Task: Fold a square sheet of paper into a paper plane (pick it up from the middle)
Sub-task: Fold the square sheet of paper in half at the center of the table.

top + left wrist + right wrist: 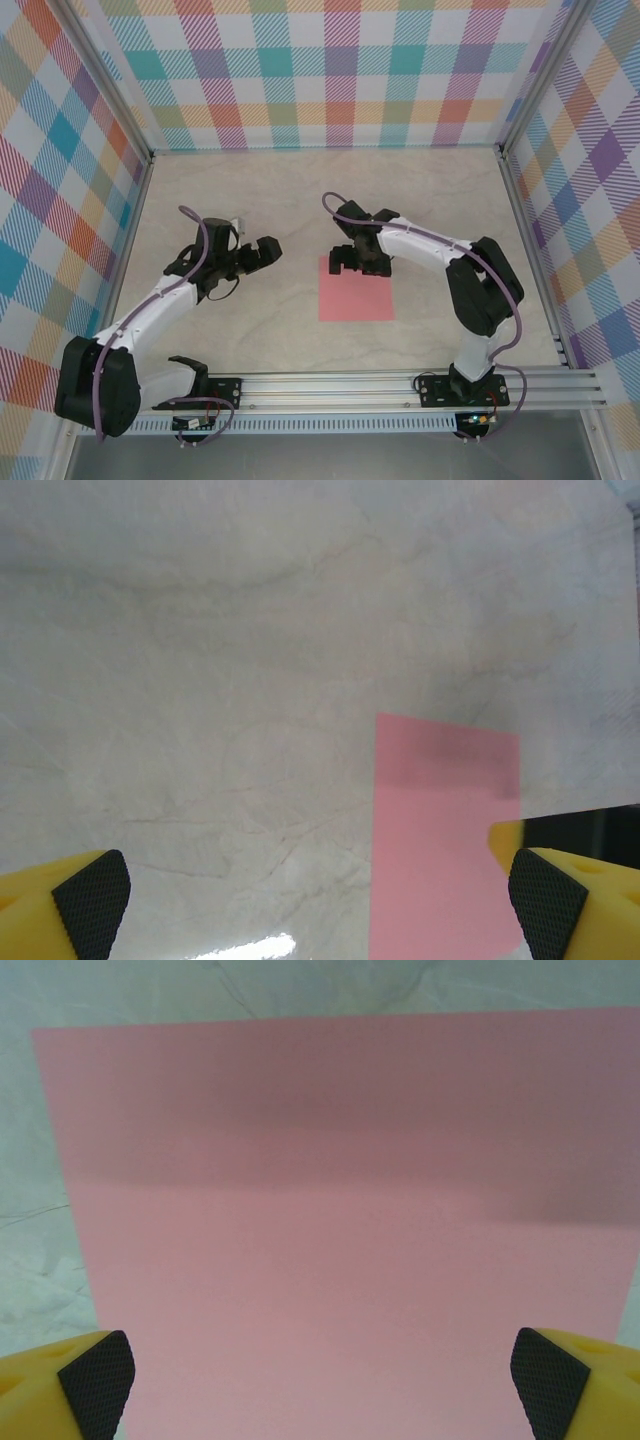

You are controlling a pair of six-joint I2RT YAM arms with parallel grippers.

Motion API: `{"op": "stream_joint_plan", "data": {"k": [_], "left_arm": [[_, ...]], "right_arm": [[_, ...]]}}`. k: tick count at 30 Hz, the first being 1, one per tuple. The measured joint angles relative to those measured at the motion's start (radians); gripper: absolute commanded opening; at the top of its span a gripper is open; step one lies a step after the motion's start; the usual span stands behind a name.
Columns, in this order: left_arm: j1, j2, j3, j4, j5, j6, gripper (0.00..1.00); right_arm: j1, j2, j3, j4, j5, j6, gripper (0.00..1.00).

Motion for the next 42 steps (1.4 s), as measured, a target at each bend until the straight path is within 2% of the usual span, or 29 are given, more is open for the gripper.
{"op": "stream_joint_plan", "data": {"k": [3,8,15,26,42], "left_arm": [[0.0,-0.034,-0.033,0.048,-0.032,0.003,1.0],[0.0,-0.037,-0.039,0.04,-0.061,0.009,1.0],[0.002,0.021,-0.039,0.037,-0.034,0.01,1.0],[0.002,0.023,-0.039,0.033,-0.023,0.007,1.0],[0.002,0.02,-0.039,0.032,-0.007,0.006,1.0]], "right_arm": [[0.004,0.017,0.0,-0.008,0.0,0.019,0.98],[0.015,0.043,0.009,-0.017,-0.009,0.034,0.98],[0.039,0.104,0.051,-0.04,-0.011,0.041,0.96],[0.041,0.161,0.054,-0.047,0.0,0.045,0.97],[0.053,0.174,0.068,-0.059,0.024,0.052,0.93]]}}
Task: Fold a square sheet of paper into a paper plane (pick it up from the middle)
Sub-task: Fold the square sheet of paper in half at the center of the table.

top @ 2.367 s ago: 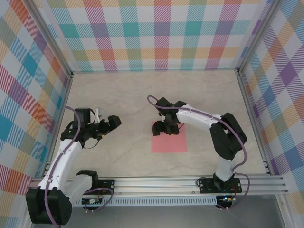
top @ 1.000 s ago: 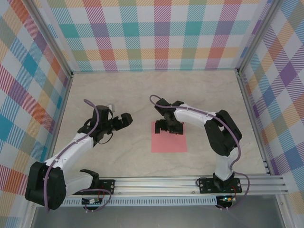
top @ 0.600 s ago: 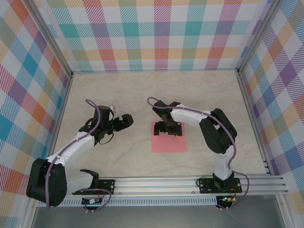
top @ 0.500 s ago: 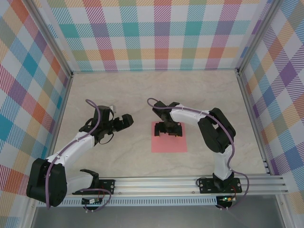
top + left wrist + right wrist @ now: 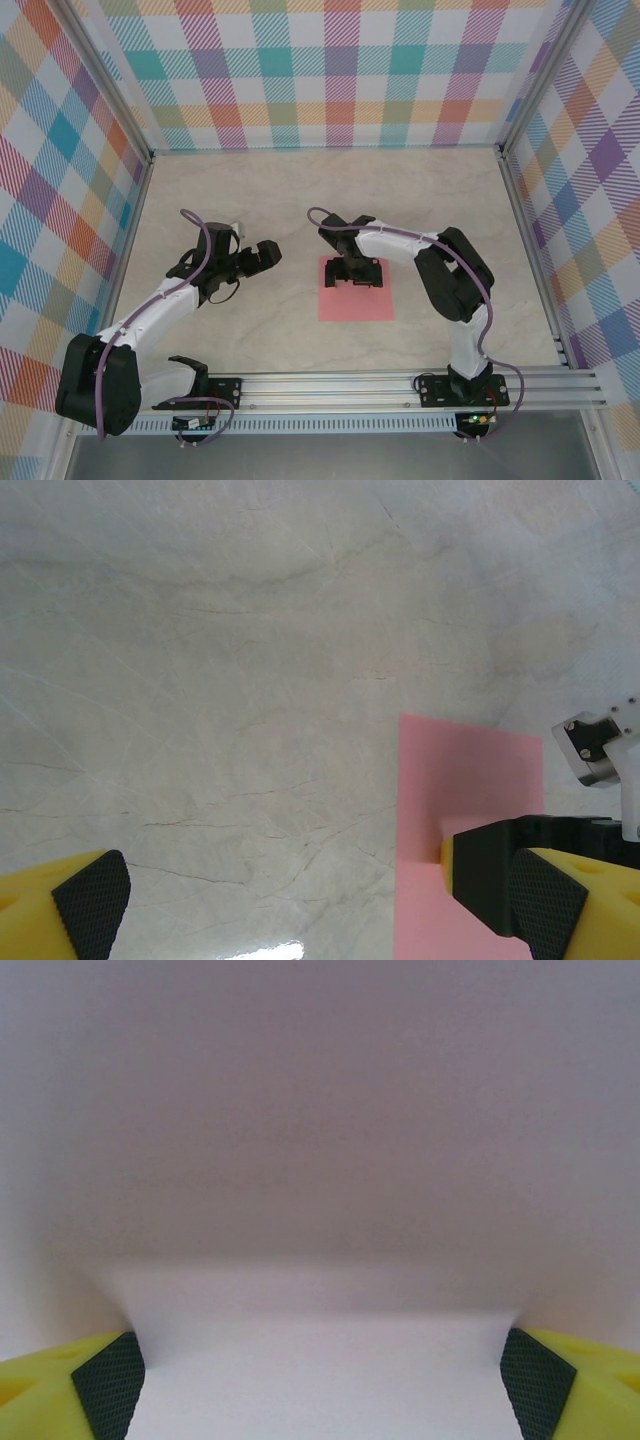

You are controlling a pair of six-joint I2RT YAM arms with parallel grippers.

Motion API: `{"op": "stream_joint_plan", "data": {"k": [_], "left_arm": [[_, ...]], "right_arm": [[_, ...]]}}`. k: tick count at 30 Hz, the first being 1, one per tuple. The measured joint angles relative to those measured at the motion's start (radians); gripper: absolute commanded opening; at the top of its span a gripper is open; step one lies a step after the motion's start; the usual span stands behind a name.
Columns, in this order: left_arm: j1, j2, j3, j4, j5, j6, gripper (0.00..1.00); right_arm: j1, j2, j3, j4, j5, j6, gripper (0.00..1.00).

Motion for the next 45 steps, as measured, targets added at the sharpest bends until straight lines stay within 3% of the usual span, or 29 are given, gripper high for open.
{"op": "stream_joint_plan", "data": {"k": [17,29,34,37,40,43,45], "left_arm": [[0.0,-0.008,0.0,-0.016,0.002,0.0,1.0],[0.0,-0.008,0.0,-0.019,0.002,0.0,1.0],[0.0,-0.008,0.0,-0.019,0.002,-0.004,1.0],[0.0,-0.008,0.0,-0.019,0.002,-0.008,1.0],[0.0,-0.008,0.0,-0.019,0.002,-0.011,1.0],[0.0,-0.008,0.0,-0.019,0.002,-0.018,1.0],[0.0,-0.008,0.0,-0.019,0.003,-0.022,1.0]], "right_arm": [[0.0,0.002,0.006,-0.004,-0.005,0.006,0.79],[0.0,-0.011,0.01,-0.01,-0.004,-0.01,0.54],[0.0,-0.108,0.0,0.002,-0.022,-0.009,0.47],[0.0,-0.175,0.0,0.019,-0.046,-0.011,0.38],[0.0,-0.203,0.005,0.025,-0.066,-0.01,0.41],[0.0,-0.204,0.011,0.021,-0.07,-0.012,0.66],[0.0,-0.204,0.013,0.006,-0.051,-0.015,0.77]]}}
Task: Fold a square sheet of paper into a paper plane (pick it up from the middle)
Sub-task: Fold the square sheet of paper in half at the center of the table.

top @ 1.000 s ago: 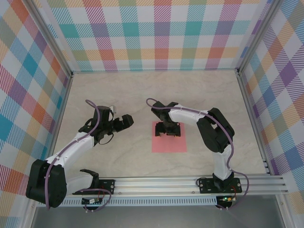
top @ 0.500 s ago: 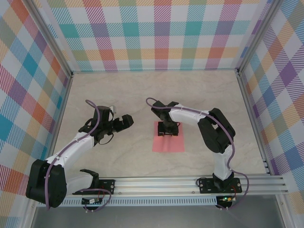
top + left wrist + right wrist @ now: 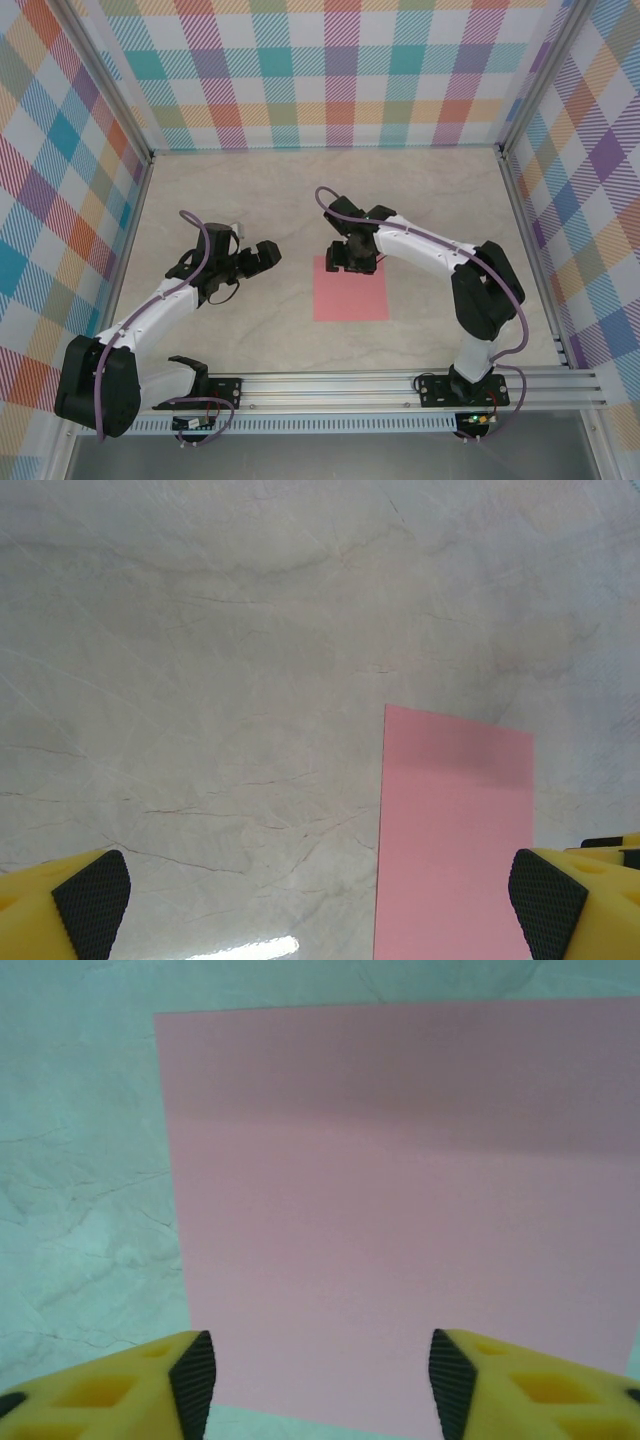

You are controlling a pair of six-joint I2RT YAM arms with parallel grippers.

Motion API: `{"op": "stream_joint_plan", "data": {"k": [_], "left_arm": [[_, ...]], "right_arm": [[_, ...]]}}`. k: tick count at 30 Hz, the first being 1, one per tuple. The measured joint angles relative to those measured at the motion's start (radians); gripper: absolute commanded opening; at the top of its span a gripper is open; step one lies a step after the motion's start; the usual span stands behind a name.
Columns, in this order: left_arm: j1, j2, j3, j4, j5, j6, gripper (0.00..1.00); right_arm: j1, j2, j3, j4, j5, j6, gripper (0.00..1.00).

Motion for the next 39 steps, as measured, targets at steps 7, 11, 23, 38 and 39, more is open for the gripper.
{"op": "stream_joint_plan", "data": {"k": [7,11,23,38,39], "left_arm": [[0.0,0.005,0.0,0.001,0.008,-0.004,1.0],[0.0,0.01,0.0,0.001,0.019,-0.004,1.0],[0.0,0.016,0.0,0.002,0.026,-0.004,1.0],[0.0,0.019,0.0,0.003,0.026,-0.004,1.0],[0.0,0.019,0.0,0.003,0.026,-0.004,1.0]], "right_arm": [[0.0,0.096,0.004,-0.031,0.028,-0.009,0.89],[0.0,0.154,0.004,-0.031,0.027,-0.01,0.89],[0.008,0.191,0.029,-0.032,0.021,-0.024,0.91],[0.013,0.239,0.042,-0.032,0.03,0.0,0.91],[0.013,0.239,0.042,-0.031,0.031,0.0,0.9]]}}
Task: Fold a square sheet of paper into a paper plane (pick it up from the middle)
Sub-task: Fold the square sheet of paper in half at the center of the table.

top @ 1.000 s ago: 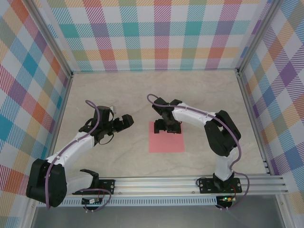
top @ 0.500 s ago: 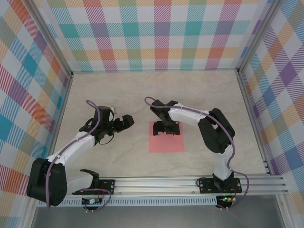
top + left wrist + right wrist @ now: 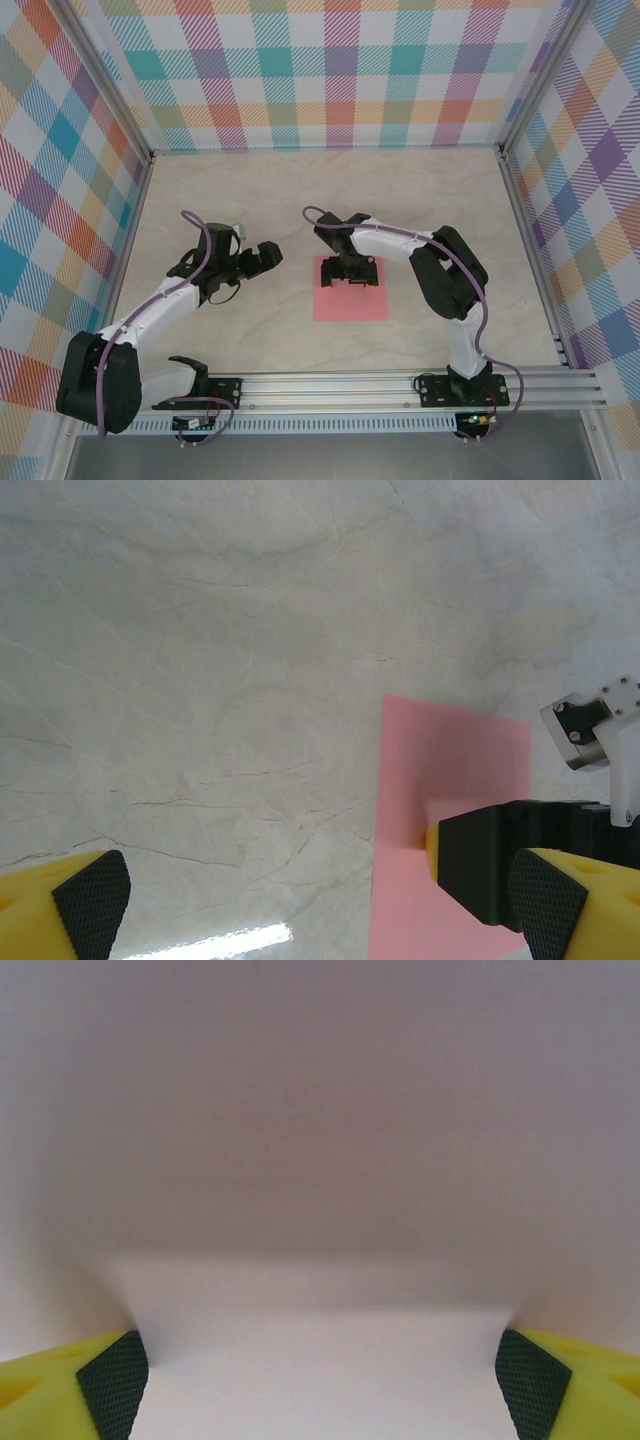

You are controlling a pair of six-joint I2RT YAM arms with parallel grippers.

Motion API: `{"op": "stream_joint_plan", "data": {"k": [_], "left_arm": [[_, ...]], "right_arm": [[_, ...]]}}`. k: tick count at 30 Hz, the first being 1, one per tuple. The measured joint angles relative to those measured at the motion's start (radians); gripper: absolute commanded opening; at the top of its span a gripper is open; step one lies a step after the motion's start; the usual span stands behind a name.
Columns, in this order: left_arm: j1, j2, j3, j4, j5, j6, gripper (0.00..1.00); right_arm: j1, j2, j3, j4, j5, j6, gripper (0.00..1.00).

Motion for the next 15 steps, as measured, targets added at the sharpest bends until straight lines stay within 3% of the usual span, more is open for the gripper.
{"op": "stream_joint_plan", "data": {"k": [9,14,15], "left_arm": [[0.0,0.0,0.0,0.0,0.0,0.0,1.0],[0.0,0.0,0.0,0.0,0.0,0.0,1.0],[0.0,0.0,0.0,0.0,0.0,0.0,1.0]], "right_arm": [[-0.001,-0.002,-0.001,-0.001,0.0,0.002,0.79],[-0.001,-0.008,-0.001,-0.001,-0.001,0.001,0.65],[0.0,-0.01,-0.001,0.0,-0.003,0.0,0.57]]}}
